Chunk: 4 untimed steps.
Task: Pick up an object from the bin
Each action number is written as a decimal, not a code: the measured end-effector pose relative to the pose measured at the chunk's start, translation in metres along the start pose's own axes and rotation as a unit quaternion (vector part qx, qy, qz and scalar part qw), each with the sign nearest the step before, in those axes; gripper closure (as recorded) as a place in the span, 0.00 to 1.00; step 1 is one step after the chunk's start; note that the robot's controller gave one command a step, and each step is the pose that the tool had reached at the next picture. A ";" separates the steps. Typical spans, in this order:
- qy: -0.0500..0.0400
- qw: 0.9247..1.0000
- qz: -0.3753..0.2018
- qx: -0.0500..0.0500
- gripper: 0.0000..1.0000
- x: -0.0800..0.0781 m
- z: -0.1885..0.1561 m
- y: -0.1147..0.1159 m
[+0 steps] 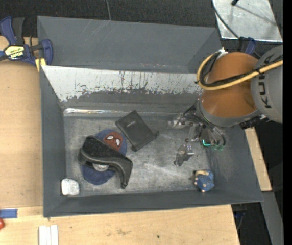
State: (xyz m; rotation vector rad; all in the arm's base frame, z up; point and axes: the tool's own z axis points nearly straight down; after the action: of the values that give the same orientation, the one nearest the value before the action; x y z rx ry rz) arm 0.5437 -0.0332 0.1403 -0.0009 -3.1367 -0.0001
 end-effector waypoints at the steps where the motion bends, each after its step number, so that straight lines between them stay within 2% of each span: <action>1: -0.004 1.000 -0.001 0.000 1.00 -0.002 -0.004 0.000; 2: -0.004 1.000 -0.001 0.000 0.00 -0.002 -0.004 0.000; 3: -0.006 0.997 -0.083 0.001 0.00 -0.051 0.067 0.043; 4: -0.019 0.996 -0.082 0.000 1.00 -0.057 0.061 0.044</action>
Offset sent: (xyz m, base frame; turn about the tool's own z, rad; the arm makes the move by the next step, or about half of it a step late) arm 0.0000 0.0000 0.0000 0.0000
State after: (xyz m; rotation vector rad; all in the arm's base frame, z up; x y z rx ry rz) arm 0.6002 0.0109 0.0785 0.2603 -3.1632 0.0007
